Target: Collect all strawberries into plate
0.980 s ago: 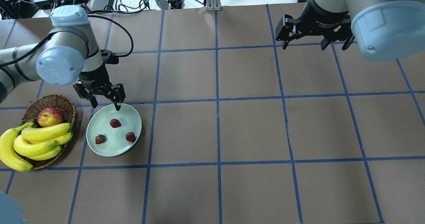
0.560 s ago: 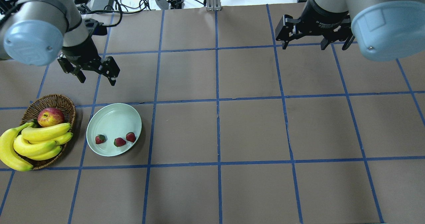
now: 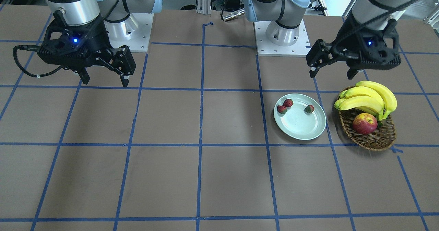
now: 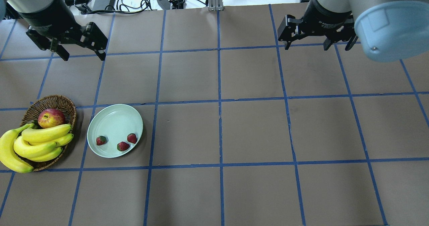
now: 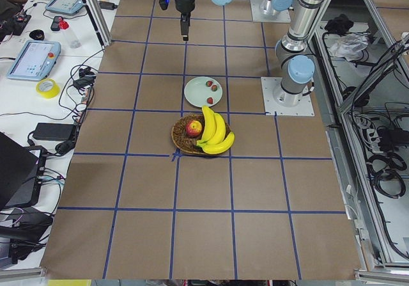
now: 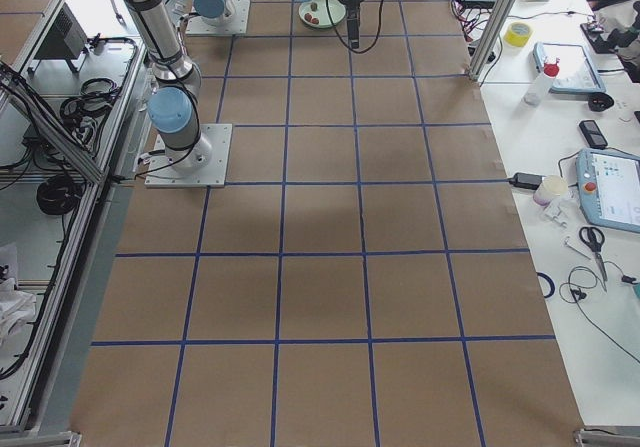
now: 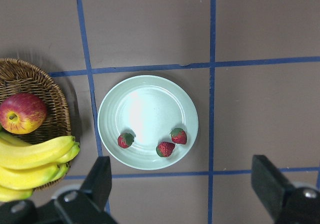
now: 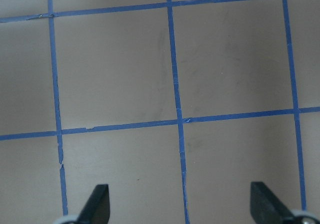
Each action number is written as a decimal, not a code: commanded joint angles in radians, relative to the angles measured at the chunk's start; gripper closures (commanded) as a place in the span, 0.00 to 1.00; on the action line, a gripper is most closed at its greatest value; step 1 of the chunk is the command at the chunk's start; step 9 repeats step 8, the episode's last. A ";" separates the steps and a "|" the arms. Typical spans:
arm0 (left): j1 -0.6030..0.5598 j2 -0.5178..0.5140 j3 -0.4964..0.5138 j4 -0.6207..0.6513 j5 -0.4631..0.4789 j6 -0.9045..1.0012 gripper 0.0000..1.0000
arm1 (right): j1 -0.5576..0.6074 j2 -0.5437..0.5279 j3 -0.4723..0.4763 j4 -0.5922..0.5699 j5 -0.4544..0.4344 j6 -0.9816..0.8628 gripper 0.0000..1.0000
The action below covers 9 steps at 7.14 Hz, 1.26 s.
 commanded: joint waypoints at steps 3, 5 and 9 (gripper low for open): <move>-0.041 0.010 -0.104 0.055 -0.008 -0.031 0.00 | 0.000 0.001 0.001 0.000 0.000 0.000 0.00; -0.091 0.015 -0.141 0.108 0.001 -0.086 0.00 | 0.000 0.001 0.001 0.000 -0.001 0.000 0.00; -0.096 0.027 -0.145 0.110 0.005 -0.072 0.00 | -0.001 0.001 0.001 0.000 -0.001 0.000 0.00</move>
